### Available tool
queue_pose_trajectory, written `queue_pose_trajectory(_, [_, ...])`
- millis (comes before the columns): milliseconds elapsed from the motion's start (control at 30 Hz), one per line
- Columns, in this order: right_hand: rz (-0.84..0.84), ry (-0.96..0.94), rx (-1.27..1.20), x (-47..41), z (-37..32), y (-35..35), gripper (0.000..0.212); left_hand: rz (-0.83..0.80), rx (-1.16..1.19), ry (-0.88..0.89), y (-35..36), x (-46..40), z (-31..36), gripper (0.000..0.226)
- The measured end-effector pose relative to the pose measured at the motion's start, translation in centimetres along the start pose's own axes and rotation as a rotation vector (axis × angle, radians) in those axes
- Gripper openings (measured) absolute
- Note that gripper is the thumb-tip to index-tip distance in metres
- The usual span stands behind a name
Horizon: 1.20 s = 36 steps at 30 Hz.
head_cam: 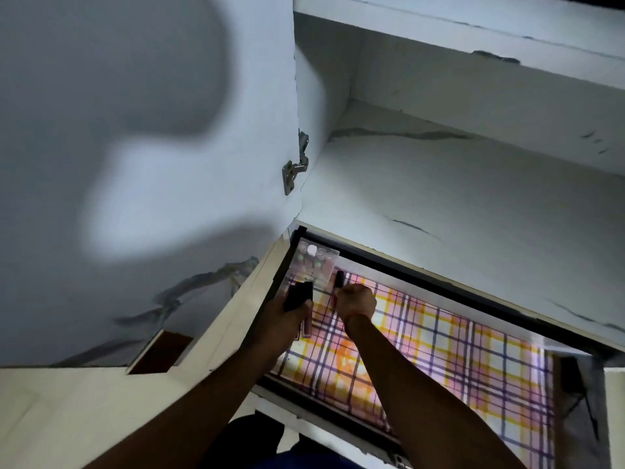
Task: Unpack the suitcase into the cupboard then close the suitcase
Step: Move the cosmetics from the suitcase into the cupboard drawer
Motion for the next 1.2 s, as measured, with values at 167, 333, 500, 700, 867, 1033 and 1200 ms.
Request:
queue_pose_trajectory(167, [0.007, -0.079, 0.077, -0.4, -0.1, 0.8, 0.015, -0.019, -0.015, -0.015, -0.6, -1.1, 0.2, 0.026])
queue_pose_trajectory(333, [0.012, -0.061, 0.049, -0.1, -0.5, 1.3, 0.022, -0.032, -0.017, -0.030, -0.9, -1.7, 0.0, 0.022])
queue_pose_trajectory(500, [0.025, -0.062, 0.018, -0.3, -1.1, 1.0, 0.021, -0.069, -0.030, -0.025, -0.7, -2.0, 0.0, 0.018])
queue_pose_trajectory(700, [0.007, -0.070, -0.011, -0.5, -1.2, 0.8, 0.025, -0.104, -0.031, -0.025, -0.4, -1.7, 0.2, 0.019])
queue_pose_trajectory(867, [-0.116, -0.058, -0.259, 1.2, -0.5, 0.4, 0.027, -0.101, -0.044, -0.024, -0.3, -1.8, 0.2, 0.025])
queue_pose_trajectory(1033, [-0.478, -0.001, -0.497, 4.0, 1.0, -1.1, 0.030, -0.132, -0.166, 0.054, 0.6, -1.8, 0.8, 0.014])
queue_pose_trajectory(1200, [-0.461, -0.100, -0.542, 4.9, 0.9, -2.8, 0.009, -0.149, -0.336, 0.094, 1.7, -1.9, 0.5, 0.016])
Point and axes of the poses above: each hand's wrist, its own x-axis away from the middle knuckle, its own y-axis out of the palm, z = x × y, the point moved 3 cm from there along -x, towards the middle knuckle, and after that the axes turned 4 degrees about -x, right-handed, at the moved point
